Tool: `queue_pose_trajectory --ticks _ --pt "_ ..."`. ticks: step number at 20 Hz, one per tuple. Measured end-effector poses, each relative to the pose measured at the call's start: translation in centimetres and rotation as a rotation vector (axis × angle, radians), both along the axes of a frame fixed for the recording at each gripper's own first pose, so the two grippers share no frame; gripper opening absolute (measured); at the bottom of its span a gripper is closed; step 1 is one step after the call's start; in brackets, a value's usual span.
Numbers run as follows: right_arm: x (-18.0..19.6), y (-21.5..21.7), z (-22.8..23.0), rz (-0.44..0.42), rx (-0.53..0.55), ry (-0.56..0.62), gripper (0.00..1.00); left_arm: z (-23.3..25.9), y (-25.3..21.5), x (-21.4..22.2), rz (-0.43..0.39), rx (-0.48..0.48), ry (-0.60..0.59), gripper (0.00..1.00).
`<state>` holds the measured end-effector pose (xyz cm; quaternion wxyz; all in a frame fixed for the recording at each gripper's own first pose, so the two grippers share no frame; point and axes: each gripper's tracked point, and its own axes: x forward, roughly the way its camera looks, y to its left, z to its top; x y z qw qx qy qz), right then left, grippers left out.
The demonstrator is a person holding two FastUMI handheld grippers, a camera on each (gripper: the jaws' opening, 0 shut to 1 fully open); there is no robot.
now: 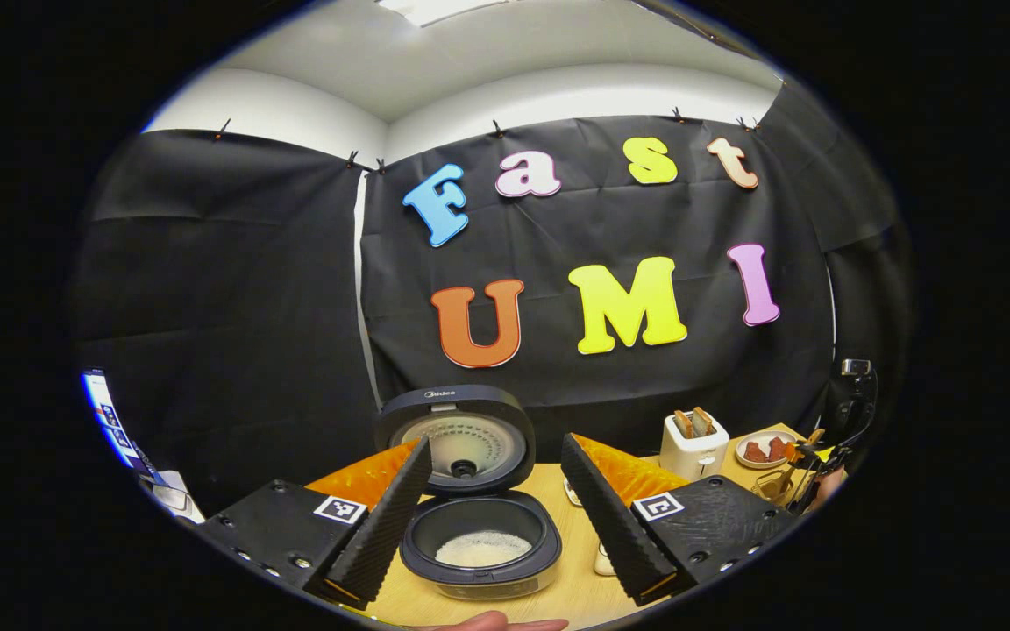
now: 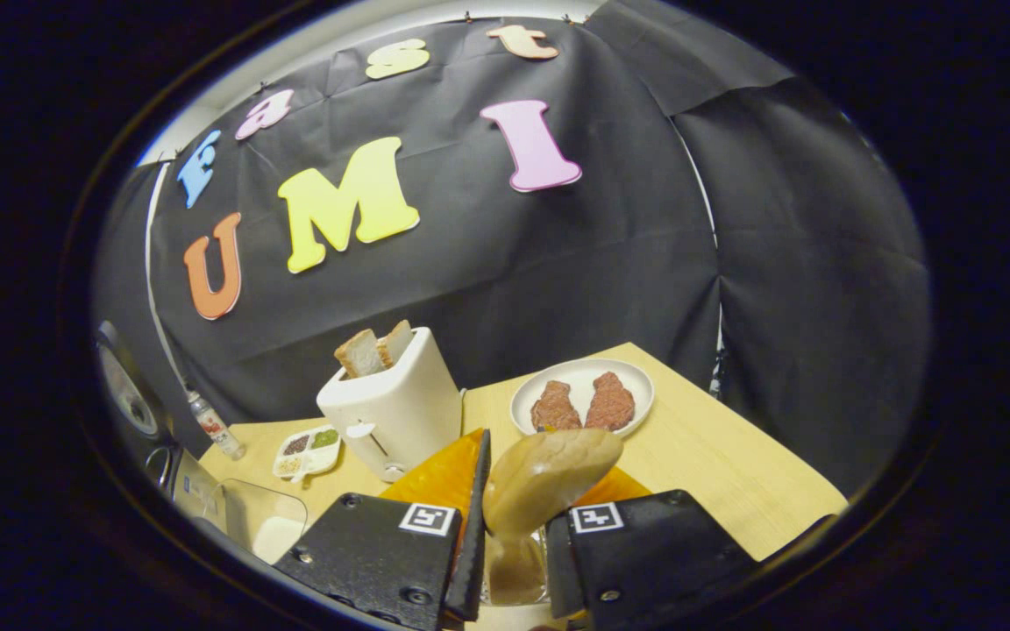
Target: Close the left gripper, press the button to open the rice cooker; take a wooden spoon from the chopstick holder with the right hand, scoop a spoonful of rice and pour it into the rice cooker, then put the wooden spoon back into the chopstick holder.
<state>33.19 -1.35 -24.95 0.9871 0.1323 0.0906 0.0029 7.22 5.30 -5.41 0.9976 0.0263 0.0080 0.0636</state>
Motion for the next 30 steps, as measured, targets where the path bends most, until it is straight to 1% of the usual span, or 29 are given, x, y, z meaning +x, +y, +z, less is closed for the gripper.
queue_pose_trajectory --ticks 4,9,12,16,19,21,22,23,26,30 --pt "-0.6 1.3 3.3 0.008 -0.130 -0.032 0.35 -0.5 1.2 -0.1 0.017 -0.011 0.009 0.95" --pt "-2.5 3.9 10.5 0.024 -0.294 -0.101 0.34 -1.4 3.5 -0.6 0.044 -0.038 0.029 0.95" --pt "-3.8 6.4 14.4 0.032 -0.328 -0.125 0.34 -2.1 4.8 -0.9 0.062 -0.042 0.043 0.95" --pt "-5.2 10.9 16.3 0.083 -0.327 -0.128 0.35 -2.6 6.2 -1.0 0.077 -0.034 0.048 0.95" --pt "-6.1 15.0 16.8 0.143 -0.318 -0.137 0.35 -2.7 6.7 -1.6 0.081 -0.024 0.045 0.95" --pt "-6.5 17.8 16.4 0.183 -0.302 -0.138 0.35 -2.9 6.7 -1.7 0.077 -0.009 0.042 0.95" --pt "-6.5 19.1 15.8 0.201 -0.297 -0.134 0.30 -3.0 6.7 -1.7 0.078 -0.003 0.040 0.95" --pt "-6.6 20.3 14.9 0.218 -0.294 -0.130 0.35 -3.1 6.7 -1.9 0.078 0.001 0.041 0.95" --pt "-6.2 22.6 12.1 0.233 -0.287 -0.117 0.35 -3.3 6.9 -1.9 0.083 -0.007 0.041 0.95" --pt "-5.6 24.2 7.4 0.248 -0.296 -0.059 0.34 -4.0 7.6 -1.9 0.099 -0.013 0.051 0.95"
